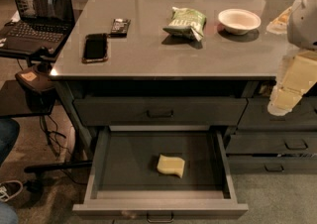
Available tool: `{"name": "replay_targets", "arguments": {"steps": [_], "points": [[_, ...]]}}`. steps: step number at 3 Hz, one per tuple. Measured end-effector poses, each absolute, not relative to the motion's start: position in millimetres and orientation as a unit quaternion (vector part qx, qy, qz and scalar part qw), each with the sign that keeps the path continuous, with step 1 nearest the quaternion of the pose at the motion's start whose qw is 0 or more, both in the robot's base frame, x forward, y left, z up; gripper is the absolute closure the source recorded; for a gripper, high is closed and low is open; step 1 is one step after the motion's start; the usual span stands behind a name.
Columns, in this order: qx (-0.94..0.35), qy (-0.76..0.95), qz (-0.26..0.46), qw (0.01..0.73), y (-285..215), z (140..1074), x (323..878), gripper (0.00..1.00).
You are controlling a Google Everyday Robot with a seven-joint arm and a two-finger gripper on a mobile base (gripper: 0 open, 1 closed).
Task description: Pick sponge from middle drawer and place on counter
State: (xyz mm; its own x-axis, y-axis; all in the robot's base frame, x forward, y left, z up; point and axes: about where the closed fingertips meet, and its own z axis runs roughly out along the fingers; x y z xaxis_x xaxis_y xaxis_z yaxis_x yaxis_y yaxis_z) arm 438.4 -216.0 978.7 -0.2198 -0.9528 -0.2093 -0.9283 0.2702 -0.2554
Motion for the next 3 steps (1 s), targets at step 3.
{"name": "replay_targets", "arguments": {"steps": [3], "points": [[-0.601, 0.769, 0.091, 0.195, -166.3, 860.6, 424.5, 0.0]]}}
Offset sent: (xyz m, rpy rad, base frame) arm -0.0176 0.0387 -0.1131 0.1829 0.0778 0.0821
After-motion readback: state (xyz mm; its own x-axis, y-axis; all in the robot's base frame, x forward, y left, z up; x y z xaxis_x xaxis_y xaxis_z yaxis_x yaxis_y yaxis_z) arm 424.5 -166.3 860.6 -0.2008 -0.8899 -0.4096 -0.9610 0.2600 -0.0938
